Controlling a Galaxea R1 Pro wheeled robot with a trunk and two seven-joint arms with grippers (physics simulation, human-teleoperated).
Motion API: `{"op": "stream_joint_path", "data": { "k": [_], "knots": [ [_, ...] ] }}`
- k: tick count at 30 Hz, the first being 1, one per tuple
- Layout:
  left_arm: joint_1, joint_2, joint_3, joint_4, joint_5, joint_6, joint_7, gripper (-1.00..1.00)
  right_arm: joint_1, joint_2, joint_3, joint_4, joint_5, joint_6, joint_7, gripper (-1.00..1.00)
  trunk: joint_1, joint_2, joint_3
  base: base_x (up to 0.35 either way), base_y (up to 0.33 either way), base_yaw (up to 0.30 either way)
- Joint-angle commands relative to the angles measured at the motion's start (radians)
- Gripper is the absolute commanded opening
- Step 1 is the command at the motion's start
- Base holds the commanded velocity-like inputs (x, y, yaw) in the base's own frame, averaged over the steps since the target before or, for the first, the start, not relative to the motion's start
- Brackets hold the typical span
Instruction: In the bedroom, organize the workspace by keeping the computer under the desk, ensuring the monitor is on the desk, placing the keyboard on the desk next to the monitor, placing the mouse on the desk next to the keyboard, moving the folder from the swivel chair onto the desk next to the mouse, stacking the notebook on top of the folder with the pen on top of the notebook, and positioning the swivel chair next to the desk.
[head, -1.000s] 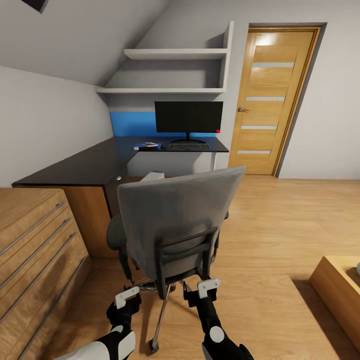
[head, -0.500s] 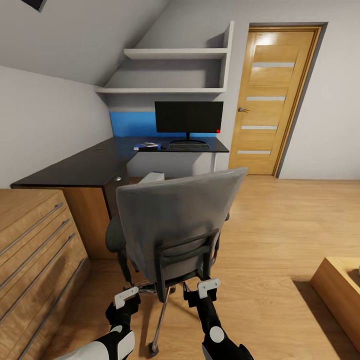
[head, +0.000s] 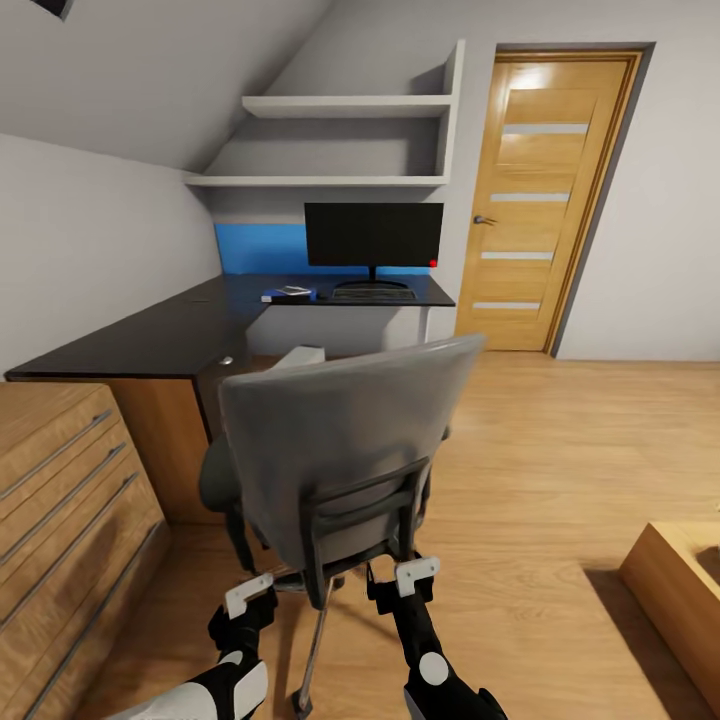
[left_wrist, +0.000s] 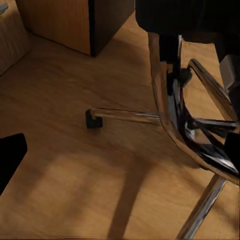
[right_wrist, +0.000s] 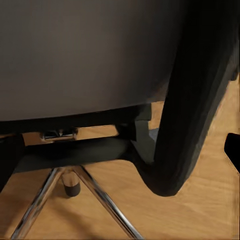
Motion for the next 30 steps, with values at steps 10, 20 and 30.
{"op": "stream_joint_path", "data": {
  "k": [10, 20, 30],
  "knots": [
    [0.000, -0.002, -0.016, 0.000, -0.020, 0.008, 0.001, 1.00, -0.001, 0.000, 0.003, 0.001, 0.003, -0.002, -0.008, 1.00, 0.000, 0.000, -0.001, 0.000, -0.291, 0.000],
    [0.000, -0.002, -0.016, 0.000, -0.022, -0.008, -0.001, 1.00, -0.001, 0.000, 0.003, 0.001, 0.004, -0.002, -0.008, 1.00, 0.000, 0.000, -0.001, 0.118, -0.167, 0.000],
    [0.000, -0.002, -0.016, 0.000, -0.024, -0.020, -0.001, 1.00, -0.001, 0.000, 0.003, 0.002, 0.003, -0.002, -0.008, 1.00, 0.000, 0.000, -0.001, 0.246, -0.156, 0.000]
  ]
}}
